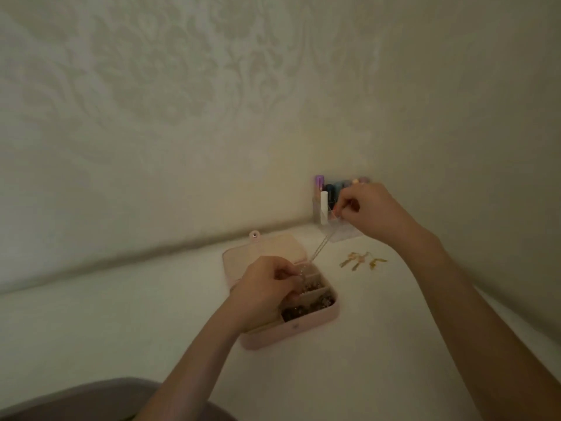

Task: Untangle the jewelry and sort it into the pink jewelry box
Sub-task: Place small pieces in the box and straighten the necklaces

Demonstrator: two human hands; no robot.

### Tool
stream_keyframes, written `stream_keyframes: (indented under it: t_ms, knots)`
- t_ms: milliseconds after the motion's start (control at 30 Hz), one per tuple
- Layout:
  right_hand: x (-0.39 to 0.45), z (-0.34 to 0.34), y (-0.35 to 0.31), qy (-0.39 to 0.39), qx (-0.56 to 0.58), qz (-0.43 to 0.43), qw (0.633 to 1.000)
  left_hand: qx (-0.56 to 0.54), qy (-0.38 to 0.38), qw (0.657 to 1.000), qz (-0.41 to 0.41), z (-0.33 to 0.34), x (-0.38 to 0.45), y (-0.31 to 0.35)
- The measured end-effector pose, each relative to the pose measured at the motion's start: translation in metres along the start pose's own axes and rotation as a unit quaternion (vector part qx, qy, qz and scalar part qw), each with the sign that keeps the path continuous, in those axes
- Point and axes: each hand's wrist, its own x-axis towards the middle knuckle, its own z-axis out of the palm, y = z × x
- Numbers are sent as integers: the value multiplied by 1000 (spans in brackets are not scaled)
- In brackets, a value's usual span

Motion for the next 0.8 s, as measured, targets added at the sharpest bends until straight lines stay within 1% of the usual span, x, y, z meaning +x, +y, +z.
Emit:
stream_keyframes:
  t_ms: [67, 100, 200, 267, 367, 467, 633, 700, 800]
  knots:
    - [8, 4, -3, 19, 46, -12, 999, -53, -6, 998, -11, -3, -1, 0]
    - [10, 4, -6, 27, 88, -3, 996, -70, -5, 997, -12, -3, -1, 0]
    - [11, 0, -17, 45, 234, 37, 970, -81, 10, 997, -4, -4, -1, 3]
    - [10, -6, -24, 46, 292, 40, 954, -81, 13, 997, -1, -5, 0, 5]
    - [7, -13, -28, 33, 304, 29, 952, -68, 6, 998, -4, -6, 0, 7]
    - [7, -12, -30, 11, 296, 26, 955, -6, -2, 1000, -7, -9, -1, 3]
    - [3, -7, -40, -77, 295, 7, 952, 149, -23, 988, 22, -14, -7, -3]
    - [0, -7, -48, -112, 294, -8, 949, 178, -37, 983, 25, -14, -9, -1]
    - [-5, -10, -58, -138, 299, -25, 944, 202, -42, 978, 24, -17, -11, 3]
